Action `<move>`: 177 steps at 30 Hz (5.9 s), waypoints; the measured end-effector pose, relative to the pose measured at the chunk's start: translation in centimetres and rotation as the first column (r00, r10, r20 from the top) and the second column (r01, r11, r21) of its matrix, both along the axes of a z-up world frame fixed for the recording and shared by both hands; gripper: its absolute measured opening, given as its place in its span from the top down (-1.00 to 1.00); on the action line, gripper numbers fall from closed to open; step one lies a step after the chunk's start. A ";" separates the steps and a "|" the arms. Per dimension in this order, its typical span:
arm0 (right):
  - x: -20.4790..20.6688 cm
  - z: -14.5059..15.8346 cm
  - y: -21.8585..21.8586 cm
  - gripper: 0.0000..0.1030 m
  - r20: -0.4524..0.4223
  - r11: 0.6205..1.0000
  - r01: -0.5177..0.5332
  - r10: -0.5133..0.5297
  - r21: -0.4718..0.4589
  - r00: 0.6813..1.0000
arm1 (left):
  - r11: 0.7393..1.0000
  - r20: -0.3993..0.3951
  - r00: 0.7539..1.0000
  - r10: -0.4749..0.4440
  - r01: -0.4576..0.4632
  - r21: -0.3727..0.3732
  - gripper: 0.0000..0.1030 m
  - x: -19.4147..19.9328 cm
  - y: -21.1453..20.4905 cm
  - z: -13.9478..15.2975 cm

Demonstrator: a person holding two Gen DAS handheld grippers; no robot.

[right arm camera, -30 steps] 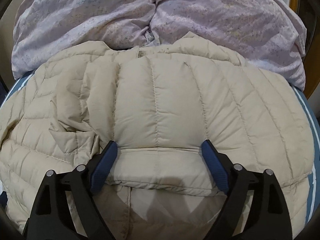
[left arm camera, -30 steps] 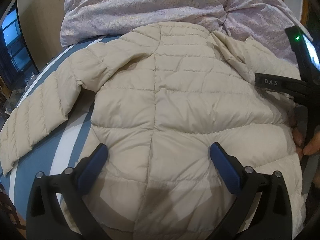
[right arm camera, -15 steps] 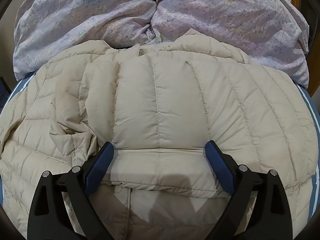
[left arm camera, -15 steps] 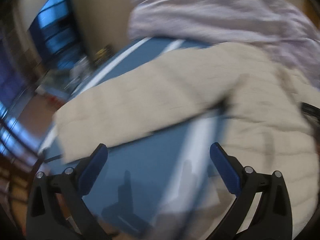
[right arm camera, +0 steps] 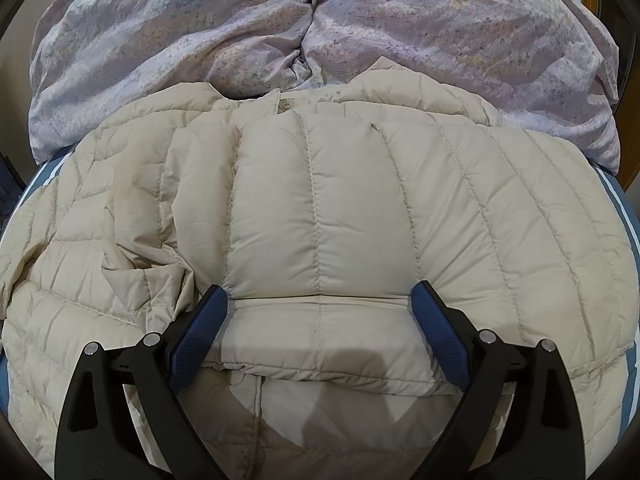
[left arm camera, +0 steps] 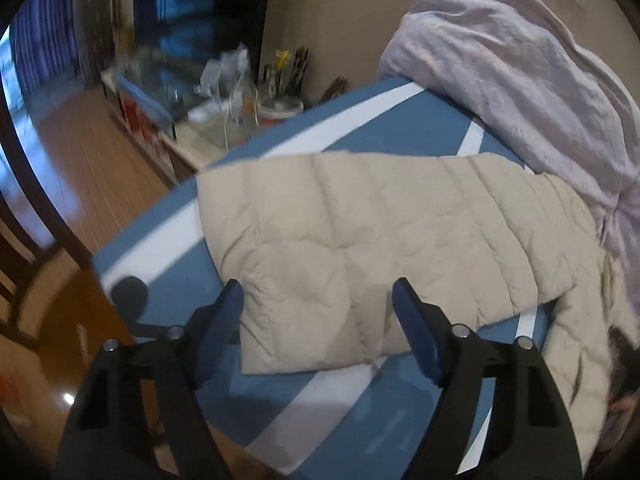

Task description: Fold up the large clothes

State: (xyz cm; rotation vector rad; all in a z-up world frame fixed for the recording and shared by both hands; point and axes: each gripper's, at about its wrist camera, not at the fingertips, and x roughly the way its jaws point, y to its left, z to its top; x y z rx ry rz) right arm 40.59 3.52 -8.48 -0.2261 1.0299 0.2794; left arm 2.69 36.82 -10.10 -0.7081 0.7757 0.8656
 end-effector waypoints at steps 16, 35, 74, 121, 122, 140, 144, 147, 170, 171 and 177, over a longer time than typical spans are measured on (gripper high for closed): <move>-0.1 -0.1 -0.1 -0.87 -0.002 1.000 0.001 -0.001 0.014 1.000 | 0.990 0.122 0.985 0.123 -0.113 -0.080 -0.24 -3.1 2.6 -0.2; -0.1 0.0 -0.2 -0.89 -0.004 1.000 0.001 0.000 0.022 1.000 | 0.998 0.094 0.995 0.037 -0.032 -0.058 0.87 1.4 1.8 0.3; -1.0 5.0 -8.5 -0.89 0.059 1.000 0.012 -0.011 -0.023 0.998 | 0.646 0.347 0.610 -0.712 0.763 -0.017 0.88 32.8 -28.4 7.5; -7.6 8.6 -18.7 -0.43 -0.030 0.967 -0.034 0.043 0.251 0.999 | 0.759 0.078 0.755 -0.651 0.650 0.036 -0.34 12.1 -16.4 2.0; -8.1 8.7 -19.7 -0.42 -0.030 0.970 -0.030 0.038 0.242 0.999 | 0.760 0.084 0.756 -0.649 0.649 0.034 -0.34 10.8 -16.2 1.8; -18.1 5.9 -33.9 -0.42 -0.070 0.955 0.090 -0.072 0.284 0.995 | 0.746 0.208 0.731 -0.650 0.666 -0.012 -0.29 1.1 -17.7 -2.1; -19.0 5.3 -33.9 -0.37 -0.072 0.942 0.060 -0.038 0.331 0.997 | 0.740 0.235 0.722 -0.651 0.672 -0.014 -0.25 0.6 -18.2 -2.2; -19.8 5.0 -33.7 -0.22 -0.060 0.924 0.019 0.004 0.381 0.998 | 0.738 0.251 0.715 -0.652 0.675 -0.004 -0.22 0.3 -18.7 -2.3; -21.8 4.1 -33.3 0.70 0.064 0.876 -0.064 0.037 0.479 0.997 | 0.730 0.269 0.700 -0.661 0.683 0.016 0.81 -0.7 -20.1 -3.0; -21.8 4.4 -33.2 0.72 0.071 0.874 -0.066 0.036 0.481 0.997 | 0.727 0.268 0.697 -0.665 0.686 0.023 0.84 -0.8 -20.2 -2.8; -20.8 7.3 -32.9 0.77 0.140 0.877 -0.076 0.010 0.474 0.990 | 0.725 0.252 0.686 -0.683 0.680 0.113 0.89 -0.8 -20.3 -0.1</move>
